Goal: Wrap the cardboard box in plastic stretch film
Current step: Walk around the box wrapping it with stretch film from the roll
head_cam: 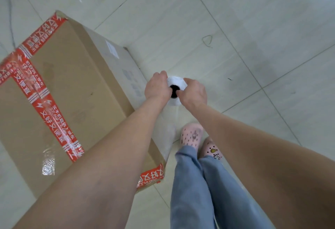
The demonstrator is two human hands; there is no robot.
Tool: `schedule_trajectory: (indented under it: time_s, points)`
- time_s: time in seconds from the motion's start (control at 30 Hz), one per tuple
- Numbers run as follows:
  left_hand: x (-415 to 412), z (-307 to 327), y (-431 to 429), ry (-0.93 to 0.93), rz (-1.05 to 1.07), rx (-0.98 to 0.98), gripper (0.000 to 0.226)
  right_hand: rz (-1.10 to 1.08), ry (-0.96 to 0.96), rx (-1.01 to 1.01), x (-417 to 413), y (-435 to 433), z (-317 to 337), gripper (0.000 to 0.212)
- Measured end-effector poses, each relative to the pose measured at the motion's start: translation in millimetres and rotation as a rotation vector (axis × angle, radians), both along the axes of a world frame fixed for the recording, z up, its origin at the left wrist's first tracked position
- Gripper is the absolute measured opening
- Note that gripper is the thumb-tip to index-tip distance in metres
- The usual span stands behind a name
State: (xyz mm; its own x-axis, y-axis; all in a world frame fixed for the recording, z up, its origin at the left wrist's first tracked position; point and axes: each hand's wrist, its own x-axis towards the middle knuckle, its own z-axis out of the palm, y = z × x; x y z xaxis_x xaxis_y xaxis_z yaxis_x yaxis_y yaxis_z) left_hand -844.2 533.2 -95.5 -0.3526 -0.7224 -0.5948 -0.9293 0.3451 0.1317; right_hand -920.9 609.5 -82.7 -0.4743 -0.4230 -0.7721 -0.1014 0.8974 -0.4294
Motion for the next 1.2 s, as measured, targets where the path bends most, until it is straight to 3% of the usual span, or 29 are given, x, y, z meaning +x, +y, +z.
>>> schedule_trajectory:
  time_s: [0.23,0.3,0.53,0.7,0.8,0.93,1.0,1.07,1.2]
  points:
    - [-14,3,-7,-0.012,-0.295,-0.034,0.027,0.231,0.09,0.052,-9,-18,-1,0.027]
    - [-16,2,-19,0.008,-0.287,-0.035,0.023,0.296,0.143,0.032,-11,-28,0,0.03]
    - [0,0,-56,0.06,0.21,0.052,0.02,0.532,0.269,-0.054,-10,-76,9,0.044]
    - [12,0,-72,0.076,0.478,0.09,0.029,0.281,0.204,0.045,-6,-93,0,0.035]
    - [9,1,-81,0.06,0.426,0.071,0.03,0.311,0.265,-0.018,-8,-107,-2,0.032]
    - [-1,2,-100,0.082,0.126,-0.04,0.025,0.559,0.292,-0.142,-9,-125,-2,0.036]
    - [-1,-2,-107,0.115,0.093,-0.055,0.022,0.635,0.293,-0.209,-10,-132,-5,0.039]
    - [-1,-3,-111,0.142,0.161,-0.056,0.021,0.524,0.262,-0.196,-10,-136,-7,0.042]
    - [-4,-3,-124,0.142,0.284,-0.032,0.024,0.088,0.158,-0.054,-10,-136,-9,0.04]
